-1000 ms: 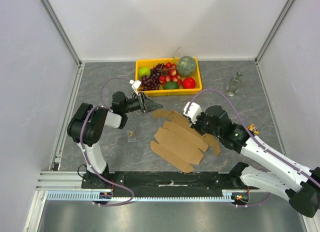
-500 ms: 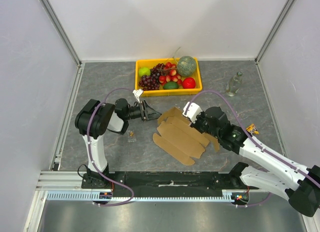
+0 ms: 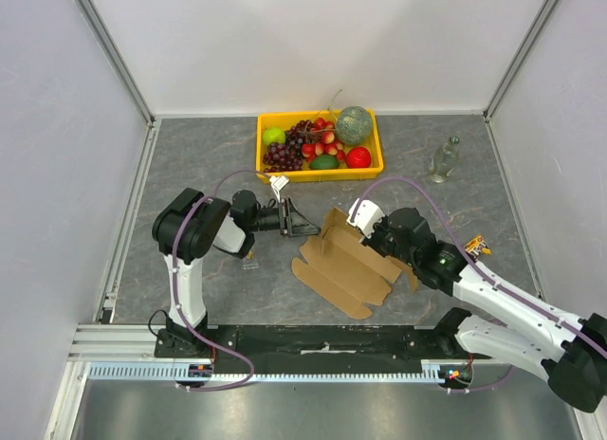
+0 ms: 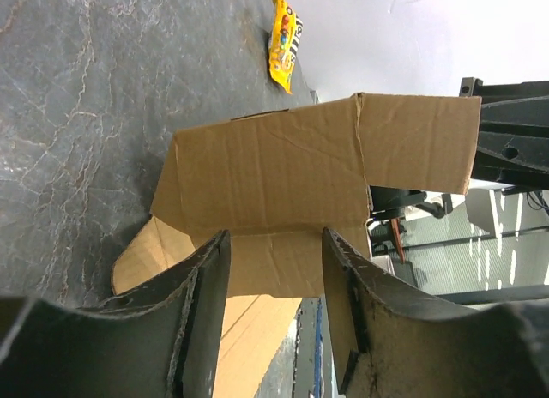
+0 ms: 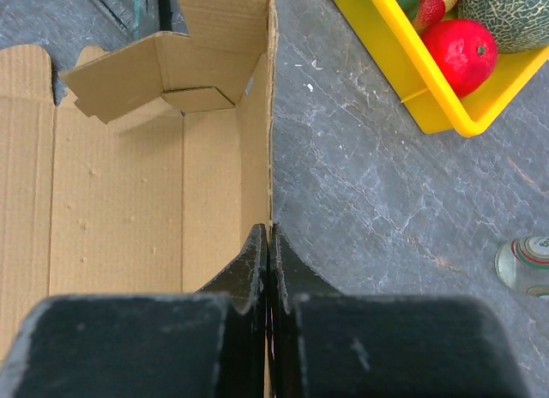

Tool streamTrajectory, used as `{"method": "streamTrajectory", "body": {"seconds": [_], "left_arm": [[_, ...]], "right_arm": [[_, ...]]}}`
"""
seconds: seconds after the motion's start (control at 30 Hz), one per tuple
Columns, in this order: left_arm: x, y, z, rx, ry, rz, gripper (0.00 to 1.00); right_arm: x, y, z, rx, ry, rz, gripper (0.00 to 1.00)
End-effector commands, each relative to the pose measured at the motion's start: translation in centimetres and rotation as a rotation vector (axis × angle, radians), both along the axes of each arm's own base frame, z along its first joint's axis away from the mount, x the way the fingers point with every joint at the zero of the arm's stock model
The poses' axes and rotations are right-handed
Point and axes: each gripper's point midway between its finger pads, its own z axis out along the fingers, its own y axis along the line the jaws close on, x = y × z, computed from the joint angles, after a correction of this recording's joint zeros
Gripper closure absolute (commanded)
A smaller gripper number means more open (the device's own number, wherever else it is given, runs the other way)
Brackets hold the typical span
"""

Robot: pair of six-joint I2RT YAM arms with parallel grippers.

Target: Fold the paper box

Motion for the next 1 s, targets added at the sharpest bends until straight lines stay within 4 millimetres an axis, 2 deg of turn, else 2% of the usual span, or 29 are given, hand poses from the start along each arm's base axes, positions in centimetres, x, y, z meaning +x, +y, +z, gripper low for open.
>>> {"method": "streamTrajectory", "body": {"seconds": [0.0, 0.1, 0.27, 0.4, 0.6, 0.8, 0.97], "left_arm": [[-0.1, -0.3, 3.7, -0.124, -0.373, -0.032, 0.47], [0.2, -0.2, 3.2, -0.118, -0.368, -0.024, 0.48], [1.6, 0.2, 2.9, -0.116, -0.365, -0.003, 0.49], [3.1, 0.8, 3.0, -0.117, -0.379, 0.023, 0.50], [4.3, 0.6, 3.6, -0.130, -0.410, -0.001, 0.50], [4.5, 0.2, 3.2, -0.134, -0.422, -0.063, 0.52], [3.7, 0.1, 2.7, -0.129, -0.423, -0.105, 0.54]], "right_arm": [[0.7, 0.6, 0.7, 0.014, -0.040, 0.006, 1.00], [0.5, 1.1, 0.7, 0.020, -0.040, 0.037, 1.00], [-0.1, 1.7, -0.5, 0.009, 0.004, 0.081, 1.00], [-0.3, 1.5, -1.4, -0.005, 0.024, 0.082, 1.00], [-0.3, 0.7, -1.9, -0.040, -0.004, 0.081, 1.00], [0.1, -0.7, -3.1, -0.112, -0.022, 0.042, 0.99], [0.5, -0.6, -3.5, -0.129, -0.018, 0.027, 0.98]]}}
